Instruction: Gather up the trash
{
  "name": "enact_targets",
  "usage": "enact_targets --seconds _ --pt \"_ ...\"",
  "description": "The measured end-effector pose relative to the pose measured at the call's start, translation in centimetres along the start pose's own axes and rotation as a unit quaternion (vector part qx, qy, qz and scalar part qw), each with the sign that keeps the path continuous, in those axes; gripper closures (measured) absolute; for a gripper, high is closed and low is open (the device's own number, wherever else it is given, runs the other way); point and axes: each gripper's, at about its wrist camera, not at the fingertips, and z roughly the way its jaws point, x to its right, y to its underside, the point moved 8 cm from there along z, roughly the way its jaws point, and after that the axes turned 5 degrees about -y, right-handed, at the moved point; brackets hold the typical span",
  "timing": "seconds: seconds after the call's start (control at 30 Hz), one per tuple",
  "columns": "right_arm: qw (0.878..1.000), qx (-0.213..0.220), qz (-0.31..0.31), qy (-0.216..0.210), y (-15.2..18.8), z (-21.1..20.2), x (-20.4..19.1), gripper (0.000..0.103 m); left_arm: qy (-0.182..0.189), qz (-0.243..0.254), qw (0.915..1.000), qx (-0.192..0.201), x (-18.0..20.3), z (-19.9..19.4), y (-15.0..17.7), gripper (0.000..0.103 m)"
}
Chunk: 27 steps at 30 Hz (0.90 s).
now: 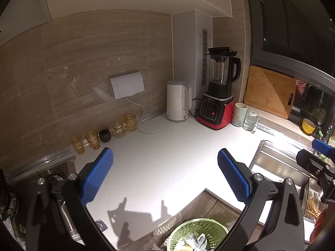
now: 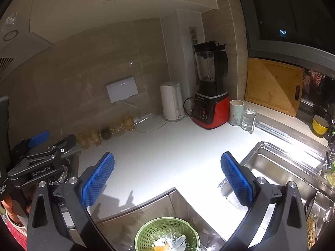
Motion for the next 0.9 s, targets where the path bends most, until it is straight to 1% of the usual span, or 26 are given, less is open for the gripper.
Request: enact_targets --seconds 0.9 --pt "1.000 -0.009 0.003 0.007 0.63 0.69 -0.72 0.002 0.006 0.008 0.9999 -0.008 -0.31 0.59 0.34 0.008"
